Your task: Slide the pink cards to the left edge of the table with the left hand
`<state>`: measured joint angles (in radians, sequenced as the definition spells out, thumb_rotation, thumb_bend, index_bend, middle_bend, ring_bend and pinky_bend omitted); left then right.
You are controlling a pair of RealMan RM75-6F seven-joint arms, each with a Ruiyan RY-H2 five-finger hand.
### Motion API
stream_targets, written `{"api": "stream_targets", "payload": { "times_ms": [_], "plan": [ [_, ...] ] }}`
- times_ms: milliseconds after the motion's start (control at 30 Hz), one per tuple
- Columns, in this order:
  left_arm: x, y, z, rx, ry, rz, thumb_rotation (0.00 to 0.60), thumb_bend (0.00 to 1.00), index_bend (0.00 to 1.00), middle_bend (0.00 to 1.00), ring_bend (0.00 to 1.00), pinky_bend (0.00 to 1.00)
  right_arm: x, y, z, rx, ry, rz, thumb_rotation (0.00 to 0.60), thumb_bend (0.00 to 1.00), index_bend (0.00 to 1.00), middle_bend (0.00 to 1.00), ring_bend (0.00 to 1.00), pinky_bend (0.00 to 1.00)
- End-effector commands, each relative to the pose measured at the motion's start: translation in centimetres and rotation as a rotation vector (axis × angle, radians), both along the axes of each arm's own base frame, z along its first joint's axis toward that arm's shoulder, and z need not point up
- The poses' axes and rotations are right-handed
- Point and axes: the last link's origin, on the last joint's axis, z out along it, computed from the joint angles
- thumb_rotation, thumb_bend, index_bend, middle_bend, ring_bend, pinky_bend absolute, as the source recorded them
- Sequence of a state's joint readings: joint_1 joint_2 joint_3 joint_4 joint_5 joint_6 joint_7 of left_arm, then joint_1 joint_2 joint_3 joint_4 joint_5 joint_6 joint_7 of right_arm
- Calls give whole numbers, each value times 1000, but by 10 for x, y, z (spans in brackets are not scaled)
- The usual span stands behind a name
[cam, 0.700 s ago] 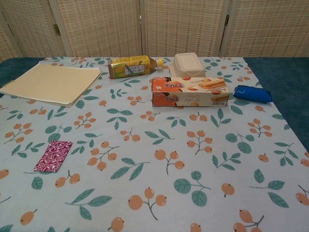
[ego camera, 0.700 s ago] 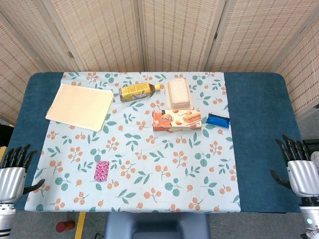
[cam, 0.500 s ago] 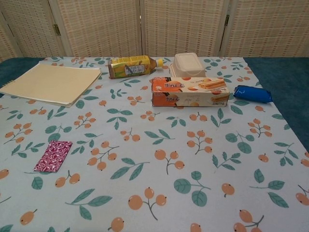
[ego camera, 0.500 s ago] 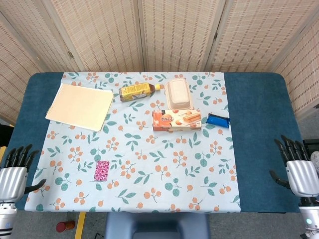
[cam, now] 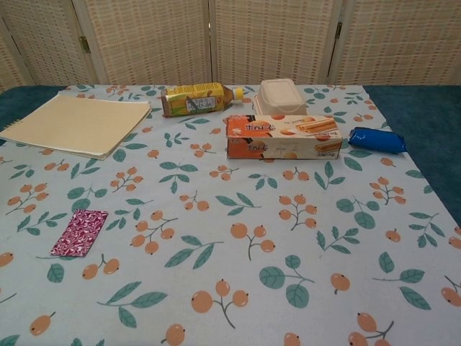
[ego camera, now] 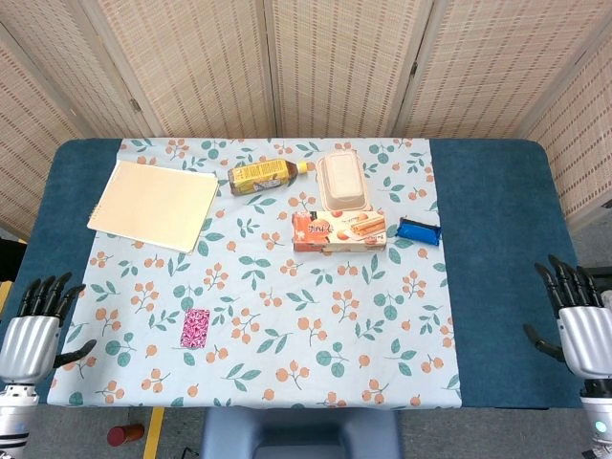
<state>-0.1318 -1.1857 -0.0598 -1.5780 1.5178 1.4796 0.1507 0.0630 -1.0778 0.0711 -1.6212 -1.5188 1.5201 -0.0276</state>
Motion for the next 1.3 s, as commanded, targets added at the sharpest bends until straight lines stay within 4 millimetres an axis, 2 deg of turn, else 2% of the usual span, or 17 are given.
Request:
{"api": "stream_targets", "payload": {
  "times_ms": [33, 267, 433, 700, 833, 900, 1033, 1067, 1300],
  "plan": [
    [8, 6, -3, -36, -12, -41, 600, 197, 204, 84, 10, 0, 1, 0, 2, -5, 0, 7, 600, 290, 0, 15, 0, 0],
    [30, 23, -17, -144, -14, -141, 600, 197, 233, 84, 13, 0, 0, 2, 5, -16, -6, 9, 600, 290, 0, 15, 0, 0],
    [47, 37, -35, -250, -22, -195, 600, 196, 273, 84, 14, 0, -1, 2, 6, -19, -9, 7, 600, 290, 0, 15, 0, 0],
    [68, 54, -67, -435, -71, -203, 600, 191, 309, 69, 0, 0, -1, 3, 7, -20, -15, 6, 600, 290, 24, 17, 0, 0],
    [74, 57, -81, -521, -169, -173, 600, 187, 345, 37, 0, 0, -2, 4, 7, -16, -19, 1, 600, 291, 32, 29, 0, 0],
    [73, 59, -85, -542, -182, -160, 562, 180, 350, 17, 0, 0, -3, 5, 7, -15, -21, -2, 600, 291, 33, 31, 0, 0],
    [73, 59, -94, -558, -215, -125, 402, 158, 353, 0, 0, 0, -3, 5, 7, -10, -25, -3, 600, 289, 33, 31, 0, 0],
    [74, 58, -97, -562, -232, -117, 380, 154, 354, 0, 0, 0, -3, 5, 6, -9, -26, -2, 600, 289, 33, 31, 0, 0],
    [71, 58, -112, -573, -210, -122, 364, 148, 356, 0, 0, 0, -3, 4, 4, 4, -27, 1, 600, 289, 35, 31, 0, 0]
  ]
}}
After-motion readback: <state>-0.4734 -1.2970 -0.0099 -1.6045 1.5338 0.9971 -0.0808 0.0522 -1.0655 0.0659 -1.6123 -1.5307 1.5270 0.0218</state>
